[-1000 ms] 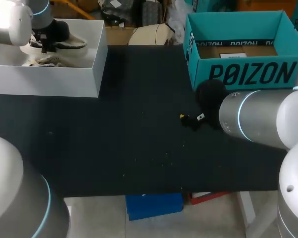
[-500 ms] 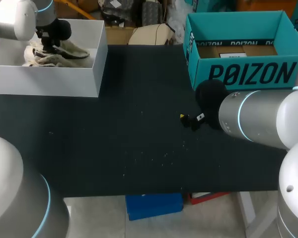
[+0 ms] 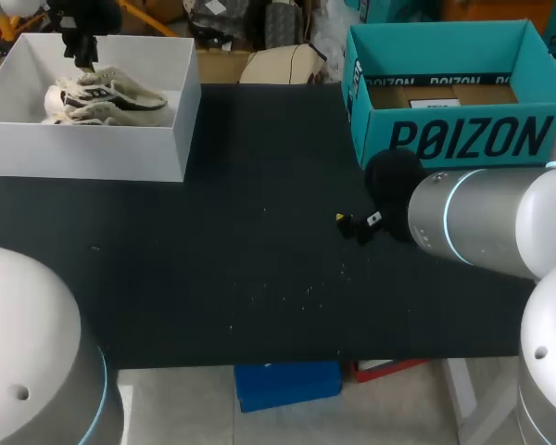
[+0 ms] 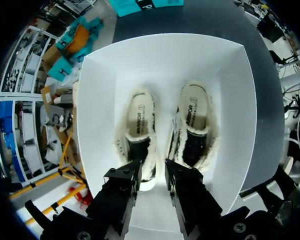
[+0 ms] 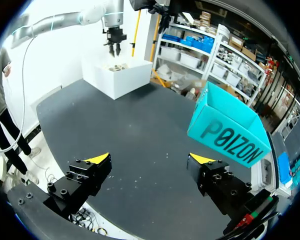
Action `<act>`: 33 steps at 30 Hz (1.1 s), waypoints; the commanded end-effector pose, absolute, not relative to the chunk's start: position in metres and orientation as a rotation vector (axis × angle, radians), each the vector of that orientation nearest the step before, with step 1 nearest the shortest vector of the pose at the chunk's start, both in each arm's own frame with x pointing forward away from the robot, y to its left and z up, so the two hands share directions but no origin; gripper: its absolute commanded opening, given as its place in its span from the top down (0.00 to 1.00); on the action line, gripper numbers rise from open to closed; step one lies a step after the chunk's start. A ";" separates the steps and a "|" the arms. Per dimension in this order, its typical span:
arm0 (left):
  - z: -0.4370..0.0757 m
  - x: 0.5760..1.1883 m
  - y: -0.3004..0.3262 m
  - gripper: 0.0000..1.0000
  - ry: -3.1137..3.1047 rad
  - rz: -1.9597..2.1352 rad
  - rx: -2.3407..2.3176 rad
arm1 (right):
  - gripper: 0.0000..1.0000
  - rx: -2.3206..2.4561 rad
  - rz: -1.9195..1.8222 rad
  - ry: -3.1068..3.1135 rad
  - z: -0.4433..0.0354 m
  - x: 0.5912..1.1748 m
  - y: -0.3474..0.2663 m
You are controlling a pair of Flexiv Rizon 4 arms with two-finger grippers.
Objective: Take the shoe out of the shoebox, open the shoe tongue, remove and reinsert the insole, then place the shoe into the shoebox
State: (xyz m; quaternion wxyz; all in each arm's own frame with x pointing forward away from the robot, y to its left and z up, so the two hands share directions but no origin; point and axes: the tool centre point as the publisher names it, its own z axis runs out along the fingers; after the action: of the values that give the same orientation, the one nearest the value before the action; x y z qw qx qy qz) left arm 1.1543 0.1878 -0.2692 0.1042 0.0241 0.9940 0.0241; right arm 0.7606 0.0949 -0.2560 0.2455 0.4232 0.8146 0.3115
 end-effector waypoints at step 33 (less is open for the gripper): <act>-0.241 0.903 0.006 0.52 3.005 0.081 -0.349 | 0.00 1.156 0.852 2.222 -0.257 0.760 0.095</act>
State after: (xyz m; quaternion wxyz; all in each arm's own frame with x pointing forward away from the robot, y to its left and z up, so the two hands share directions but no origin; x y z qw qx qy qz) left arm 0.9131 0.0088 -0.2388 0.0388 -0.1141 0.9924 0.0236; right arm 0.7606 0.0948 -0.2560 0.2455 0.4232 0.8146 0.3116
